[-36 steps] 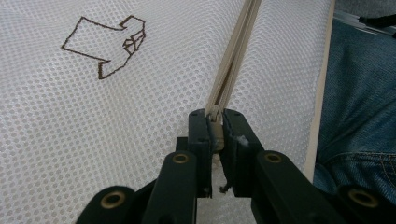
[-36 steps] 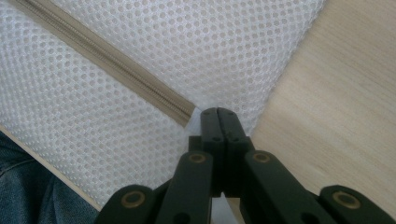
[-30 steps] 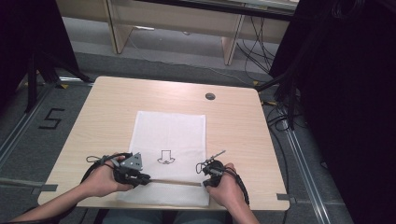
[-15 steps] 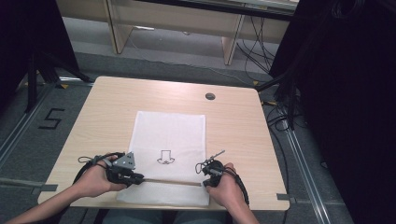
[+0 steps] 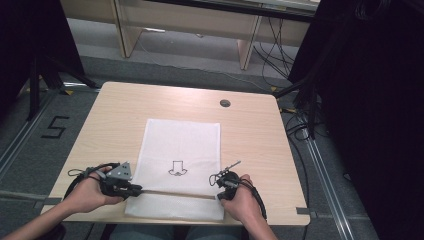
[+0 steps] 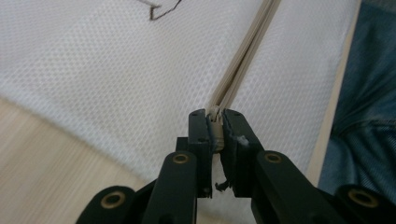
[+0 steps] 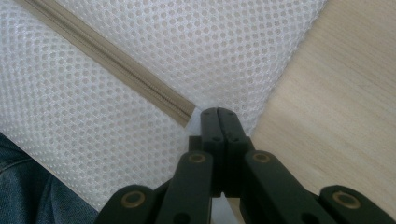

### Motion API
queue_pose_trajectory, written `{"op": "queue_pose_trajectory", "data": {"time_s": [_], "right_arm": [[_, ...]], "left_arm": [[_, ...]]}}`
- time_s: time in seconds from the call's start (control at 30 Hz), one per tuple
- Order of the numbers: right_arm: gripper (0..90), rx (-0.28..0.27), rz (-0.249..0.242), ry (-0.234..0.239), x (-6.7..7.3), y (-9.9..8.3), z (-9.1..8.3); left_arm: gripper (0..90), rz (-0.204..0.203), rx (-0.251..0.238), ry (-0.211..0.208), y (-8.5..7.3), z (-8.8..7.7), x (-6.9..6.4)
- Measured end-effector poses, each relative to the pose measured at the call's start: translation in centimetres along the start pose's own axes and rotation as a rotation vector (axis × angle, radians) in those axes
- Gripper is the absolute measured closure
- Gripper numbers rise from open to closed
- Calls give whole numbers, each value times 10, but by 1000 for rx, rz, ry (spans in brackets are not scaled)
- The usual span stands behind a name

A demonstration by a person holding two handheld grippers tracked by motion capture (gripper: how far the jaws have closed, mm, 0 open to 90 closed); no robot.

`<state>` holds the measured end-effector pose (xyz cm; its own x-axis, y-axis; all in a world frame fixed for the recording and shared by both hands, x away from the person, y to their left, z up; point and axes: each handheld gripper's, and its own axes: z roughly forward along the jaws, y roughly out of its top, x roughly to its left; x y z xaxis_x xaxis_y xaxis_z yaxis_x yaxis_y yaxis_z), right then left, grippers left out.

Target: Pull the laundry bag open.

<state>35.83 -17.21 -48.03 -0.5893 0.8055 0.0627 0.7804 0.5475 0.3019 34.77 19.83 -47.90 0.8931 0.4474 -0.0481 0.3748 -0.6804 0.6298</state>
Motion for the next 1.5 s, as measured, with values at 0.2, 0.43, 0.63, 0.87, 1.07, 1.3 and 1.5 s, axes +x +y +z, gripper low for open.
{"op": "queue_pose_trajectory", "data": {"time_s": [0.2,0.43,0.63,0.87,1.07,1.3,1.5], "right_arm": [[900,7,-6,-1,-2,1,0],[900,-1,2,18,-1,1,-2],[900,-5,24,25,-3,0,-1],[900,-21,22,37,-2,-2,-2],[880,-45,20,62,-5,-4,-2],[773,-43,42,80,-3,-5,-3],[693,-55,14,78,3,-4,-6]], "left_arm": [[820,-100,2,38,-26,-20,17],[818,-54,68,25,-31,-16,17],[817,-116,27,37,-32,-12,16],[813,-138,16,24,-33,-10,13],[719,-83,58,28,-33,-14,19],[493,-216,-217,61,-25,-20,22],[420,-236,-328,85,5,-5,30]]}}
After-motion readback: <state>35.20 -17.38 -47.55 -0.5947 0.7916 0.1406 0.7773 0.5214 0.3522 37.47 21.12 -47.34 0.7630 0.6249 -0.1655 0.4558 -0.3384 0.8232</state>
